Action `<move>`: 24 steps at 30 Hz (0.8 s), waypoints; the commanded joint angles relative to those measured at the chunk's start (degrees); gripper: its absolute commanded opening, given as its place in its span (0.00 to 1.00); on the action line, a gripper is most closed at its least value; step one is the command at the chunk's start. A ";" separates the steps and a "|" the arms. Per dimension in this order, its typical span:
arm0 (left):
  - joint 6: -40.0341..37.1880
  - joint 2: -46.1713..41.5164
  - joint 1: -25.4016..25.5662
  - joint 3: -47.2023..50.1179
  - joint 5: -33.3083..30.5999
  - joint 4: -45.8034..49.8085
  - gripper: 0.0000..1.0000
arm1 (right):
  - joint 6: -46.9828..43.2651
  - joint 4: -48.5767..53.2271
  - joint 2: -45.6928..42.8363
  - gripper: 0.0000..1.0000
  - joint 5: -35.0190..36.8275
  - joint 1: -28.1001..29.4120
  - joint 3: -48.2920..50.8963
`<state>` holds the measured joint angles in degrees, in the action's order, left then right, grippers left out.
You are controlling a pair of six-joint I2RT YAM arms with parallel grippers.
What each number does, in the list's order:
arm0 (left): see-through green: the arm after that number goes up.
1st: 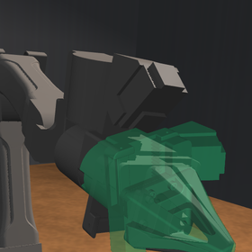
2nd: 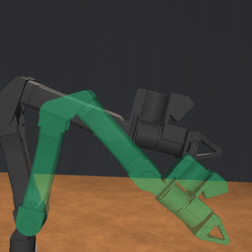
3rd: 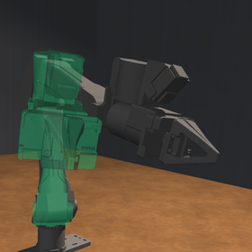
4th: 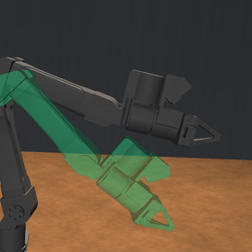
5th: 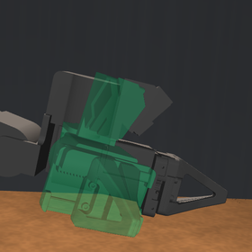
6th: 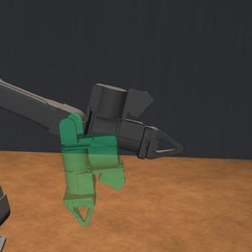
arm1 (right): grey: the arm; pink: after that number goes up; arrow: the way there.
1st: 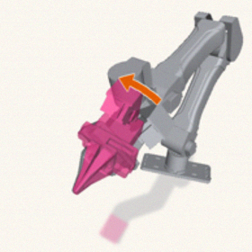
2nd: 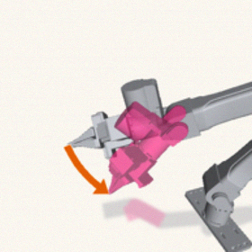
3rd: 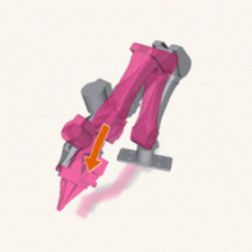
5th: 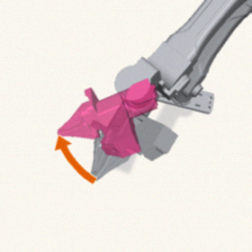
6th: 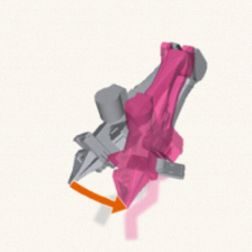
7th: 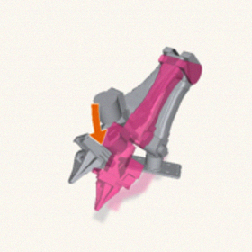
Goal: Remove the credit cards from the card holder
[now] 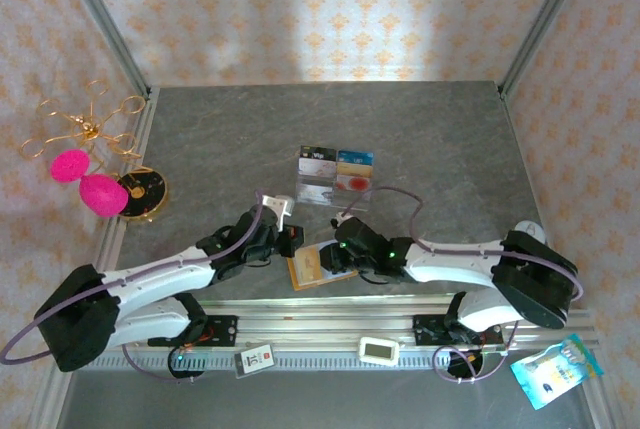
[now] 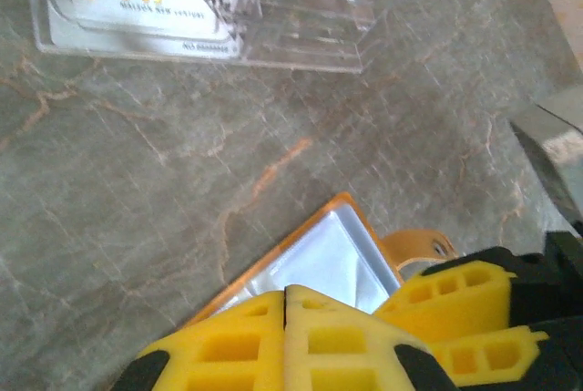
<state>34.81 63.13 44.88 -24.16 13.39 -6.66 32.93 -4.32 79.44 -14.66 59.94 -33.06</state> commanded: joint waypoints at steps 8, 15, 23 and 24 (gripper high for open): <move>5.80 0.13 5.57 7.87 -0.30 0.24 0.00 | 0.99 -5.22 9.32 0.22 -9.99 -4.45 -3.83; 4.79 3.22 4.89 8.18 -1.76 -0.77 0.00 | 1.36 -3.47 10.33 0.21 -8.55 -5.32 -3.86; 4.13 6.50 4.51 8.51 -1.00 -0.86 0.00 | 1.87 -6.05 12.43 0.20 -10.94 -5.27 -3.36; 4.10 6.87 4.47 8.51 -0.72 -0.90 0.00 | 1.88 -6.22 12.55 0.18 -11.16 -5.27 -3.49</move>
<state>39.16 68.18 49.84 -16.56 13.02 -9.30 34.09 -9.45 90.72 -24.53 54.81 -36.03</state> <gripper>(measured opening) 0.043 0.192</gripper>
